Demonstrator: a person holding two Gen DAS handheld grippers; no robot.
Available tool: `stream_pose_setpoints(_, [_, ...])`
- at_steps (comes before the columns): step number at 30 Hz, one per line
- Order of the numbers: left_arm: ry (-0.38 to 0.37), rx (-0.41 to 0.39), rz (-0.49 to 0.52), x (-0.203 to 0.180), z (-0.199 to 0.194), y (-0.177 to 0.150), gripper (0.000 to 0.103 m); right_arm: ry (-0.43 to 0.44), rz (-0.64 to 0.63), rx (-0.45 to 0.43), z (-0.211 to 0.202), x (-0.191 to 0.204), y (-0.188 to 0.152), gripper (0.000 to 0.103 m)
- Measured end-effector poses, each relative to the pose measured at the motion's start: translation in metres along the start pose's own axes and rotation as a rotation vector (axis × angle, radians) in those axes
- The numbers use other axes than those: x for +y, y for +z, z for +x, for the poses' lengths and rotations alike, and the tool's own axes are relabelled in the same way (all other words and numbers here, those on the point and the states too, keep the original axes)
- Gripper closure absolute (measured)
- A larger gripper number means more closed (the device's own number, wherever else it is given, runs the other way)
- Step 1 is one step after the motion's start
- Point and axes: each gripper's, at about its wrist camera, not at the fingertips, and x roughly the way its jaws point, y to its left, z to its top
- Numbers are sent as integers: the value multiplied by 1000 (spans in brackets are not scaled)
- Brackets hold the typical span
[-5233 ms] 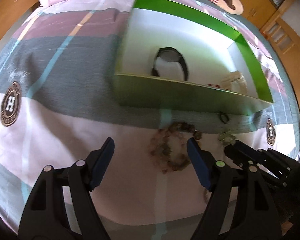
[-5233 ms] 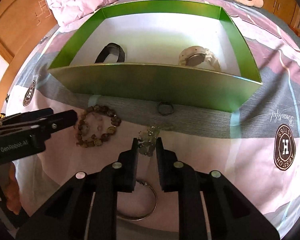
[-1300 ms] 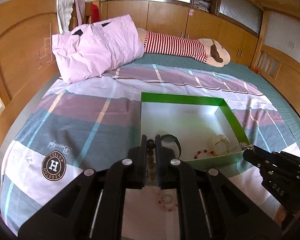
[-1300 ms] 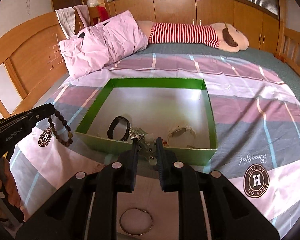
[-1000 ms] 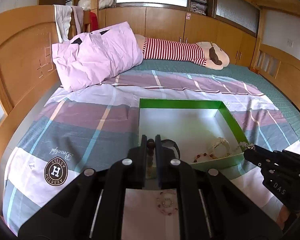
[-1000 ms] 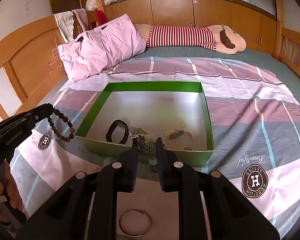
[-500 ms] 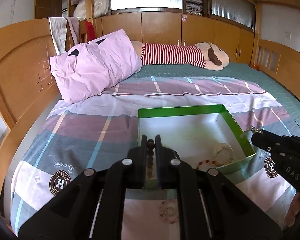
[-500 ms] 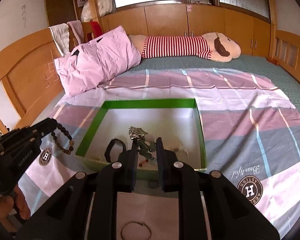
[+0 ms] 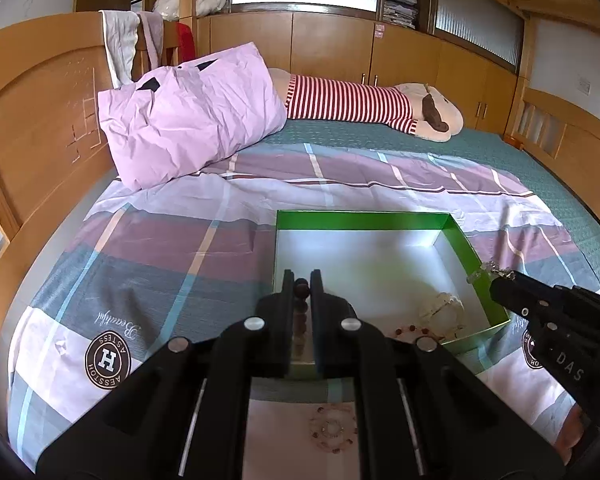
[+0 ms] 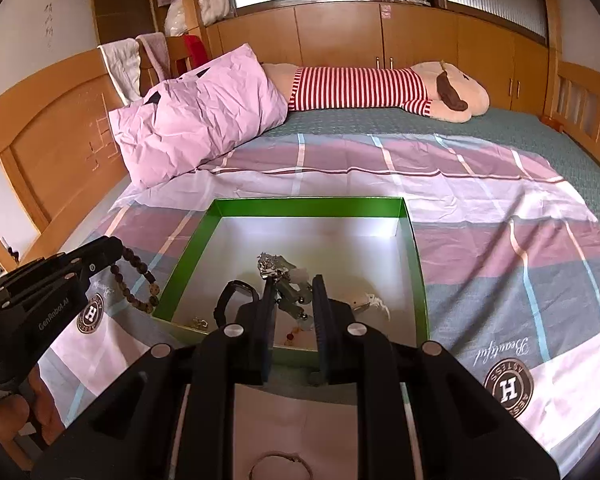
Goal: Organize jewelry
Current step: 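Carry the brown bracelet with left while right carries the green charm into the box, release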
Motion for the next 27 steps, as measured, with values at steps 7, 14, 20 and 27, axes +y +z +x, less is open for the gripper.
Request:
stream_pose_setpoints(7, [14, 31, 7, -4, 17, 5, 95, 1, 6, -10, 5, -7, 12, 85])
stream_pose_setpoints(14, [16, 58, 24, -9, 32, 4, 95, -30, 5, 50, 29, -13, 1, 85])
stream_pose_setpoints(20, [13, 81, 11, -5, 39, 0, 95, -55, -5, 93, 47, -13, -10, 85])
stream_pose_setpoints(27, [15, 121, 20, -7, 51, -7, 95, -67, 4, 121, 56, -18, -16, 85])
